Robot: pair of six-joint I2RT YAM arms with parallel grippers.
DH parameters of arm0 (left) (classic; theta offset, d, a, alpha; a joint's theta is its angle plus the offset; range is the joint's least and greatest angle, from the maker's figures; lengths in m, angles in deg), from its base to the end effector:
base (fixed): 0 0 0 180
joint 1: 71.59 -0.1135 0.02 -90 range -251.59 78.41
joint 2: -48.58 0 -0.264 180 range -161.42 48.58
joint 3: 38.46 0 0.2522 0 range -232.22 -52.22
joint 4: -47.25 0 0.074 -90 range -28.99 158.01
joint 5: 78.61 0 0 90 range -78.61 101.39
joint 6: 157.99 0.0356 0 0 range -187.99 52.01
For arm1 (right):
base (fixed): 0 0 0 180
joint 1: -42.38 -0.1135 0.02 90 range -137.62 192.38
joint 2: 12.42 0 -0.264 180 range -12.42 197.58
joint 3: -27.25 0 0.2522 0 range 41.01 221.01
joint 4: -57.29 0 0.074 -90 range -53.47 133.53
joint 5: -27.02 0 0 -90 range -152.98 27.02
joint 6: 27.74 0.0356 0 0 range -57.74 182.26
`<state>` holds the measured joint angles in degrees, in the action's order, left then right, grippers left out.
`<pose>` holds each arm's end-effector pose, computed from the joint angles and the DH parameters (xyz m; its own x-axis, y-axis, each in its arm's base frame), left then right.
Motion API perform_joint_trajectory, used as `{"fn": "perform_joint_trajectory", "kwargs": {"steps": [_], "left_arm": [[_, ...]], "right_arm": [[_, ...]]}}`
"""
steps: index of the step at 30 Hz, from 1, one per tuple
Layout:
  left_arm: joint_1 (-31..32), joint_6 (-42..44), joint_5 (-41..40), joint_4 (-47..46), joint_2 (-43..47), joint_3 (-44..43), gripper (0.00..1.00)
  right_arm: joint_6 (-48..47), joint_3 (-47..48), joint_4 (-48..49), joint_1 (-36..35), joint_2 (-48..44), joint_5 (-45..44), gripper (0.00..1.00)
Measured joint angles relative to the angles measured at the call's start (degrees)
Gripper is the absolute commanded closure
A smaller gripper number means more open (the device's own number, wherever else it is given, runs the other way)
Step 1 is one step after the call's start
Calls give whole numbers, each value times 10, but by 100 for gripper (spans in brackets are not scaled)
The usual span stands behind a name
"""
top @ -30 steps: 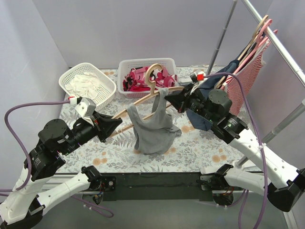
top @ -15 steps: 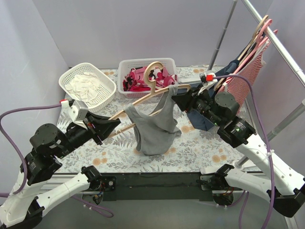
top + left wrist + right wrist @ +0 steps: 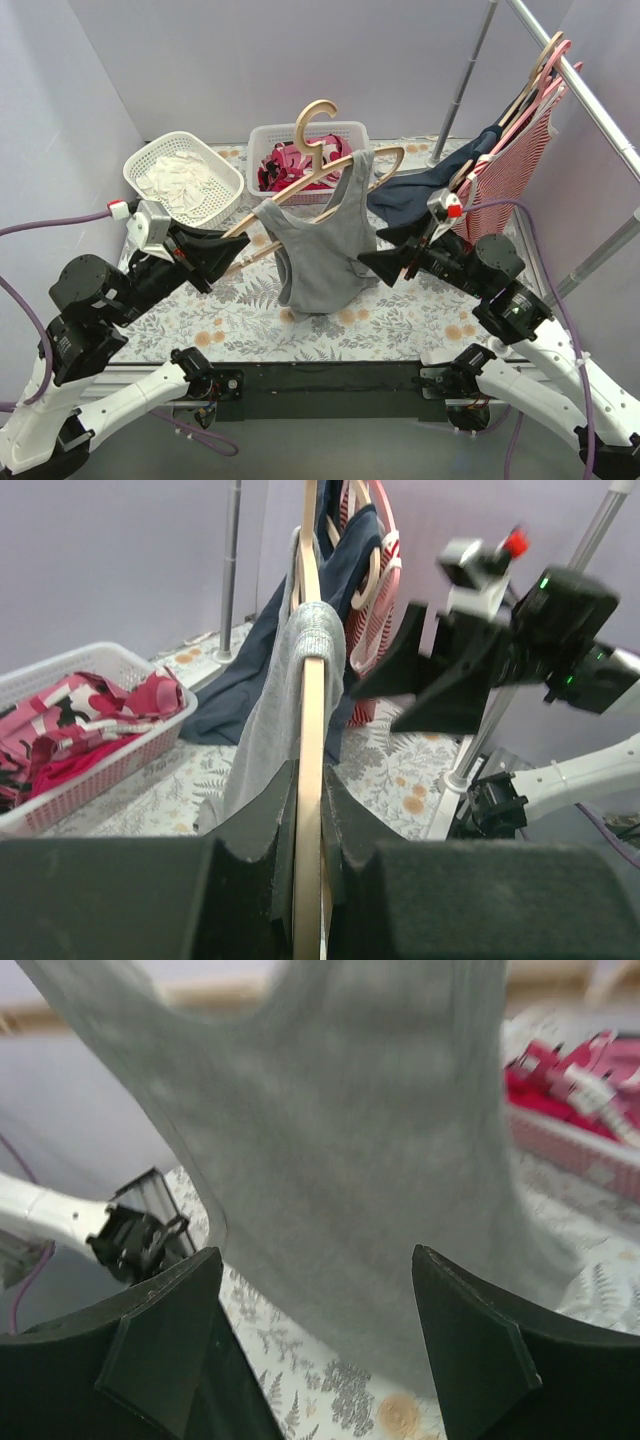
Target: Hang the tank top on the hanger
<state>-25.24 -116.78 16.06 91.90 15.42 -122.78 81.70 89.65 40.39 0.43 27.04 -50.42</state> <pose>0.0434 -0.0497 0.4668 -0.5330 -0.5276 -0.6615 0.5708 0.3530 -0.7414 0.1113 0.1104 0.3910 -0.1969 0.2598 -0.9454 -0.7930 0.5248 0.3094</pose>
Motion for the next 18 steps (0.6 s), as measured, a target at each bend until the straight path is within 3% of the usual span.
{"fn": "perform_joint_trajectory", "kwargs": {"steps": [5,12,18], "left_arm": [[0,21,8,7,-57,-85,100],[0,45,71,40,-106,-196,100],[0,49,137,35,-142,-263,100]], "right_arm": [[23,-123,55,-26,8,47,16],[-1,-153,130,-309,156,-53,18],[-36,-98,210,-427,338,-186,20]]}}
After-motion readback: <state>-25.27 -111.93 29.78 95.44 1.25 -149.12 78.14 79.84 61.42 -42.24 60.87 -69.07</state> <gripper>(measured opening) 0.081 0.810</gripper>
